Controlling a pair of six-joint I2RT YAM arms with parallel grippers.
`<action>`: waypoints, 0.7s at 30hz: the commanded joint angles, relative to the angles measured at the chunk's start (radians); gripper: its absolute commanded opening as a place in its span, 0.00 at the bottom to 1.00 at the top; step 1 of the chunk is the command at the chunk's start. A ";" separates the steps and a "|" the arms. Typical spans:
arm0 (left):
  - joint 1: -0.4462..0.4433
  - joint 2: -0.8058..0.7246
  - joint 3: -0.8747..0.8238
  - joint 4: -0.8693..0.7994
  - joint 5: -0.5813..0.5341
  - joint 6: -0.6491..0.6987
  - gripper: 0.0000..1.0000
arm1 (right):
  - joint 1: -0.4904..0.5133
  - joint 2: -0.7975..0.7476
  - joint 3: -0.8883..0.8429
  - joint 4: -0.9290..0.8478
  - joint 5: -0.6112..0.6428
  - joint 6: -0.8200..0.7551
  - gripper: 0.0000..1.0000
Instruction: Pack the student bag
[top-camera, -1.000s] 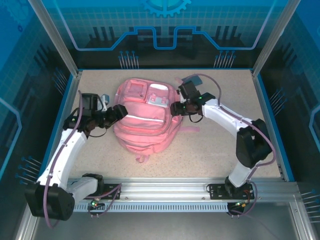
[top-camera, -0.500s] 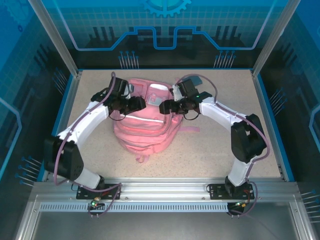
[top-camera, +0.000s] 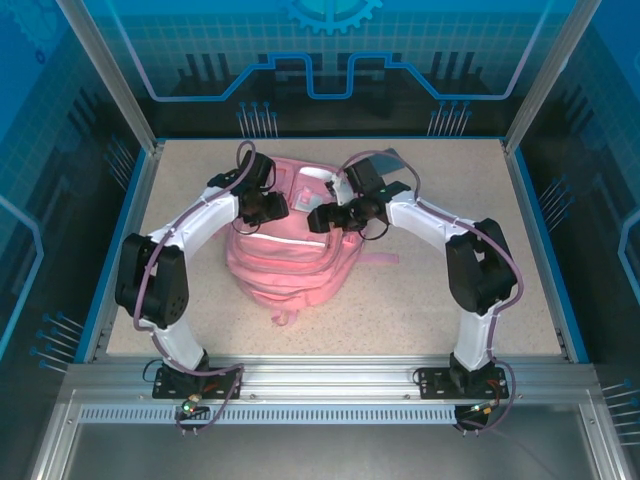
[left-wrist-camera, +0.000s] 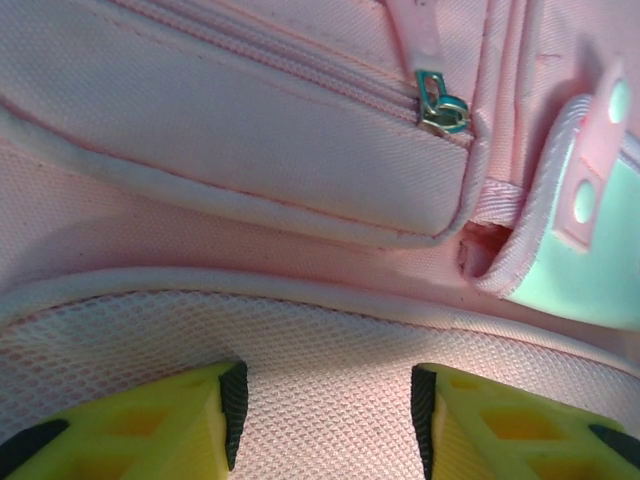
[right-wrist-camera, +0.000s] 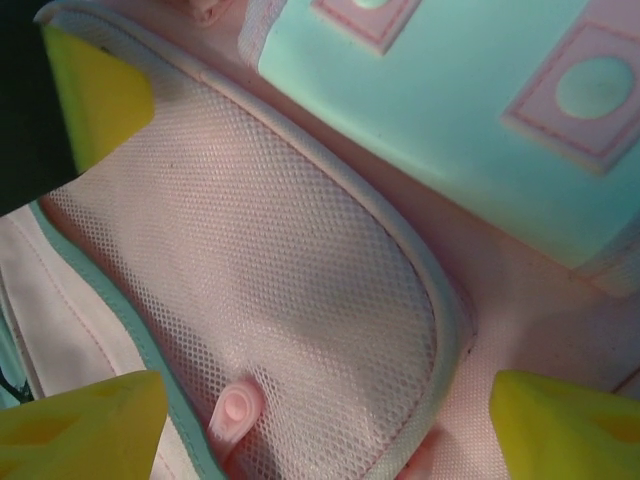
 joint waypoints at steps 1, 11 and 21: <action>-0.002 0.034 0.020 -0.060 -0.064 -0.039 0.52 | 0.019 0.007 0.008 -0.048 -0.053 -0.064 0.86; -0.001 0.061 0.022 -0.065 -0.055 -0.059 0.54 | 0.065 -0.024 0.002 -0.175 -0.115 -0.212 0.85; -0.001 0.060 0.031 -0.068 -0.041 -0.053 0.55 | 0.095 -0.087 -0.074 -0.204 -0.063 -0.271 0.71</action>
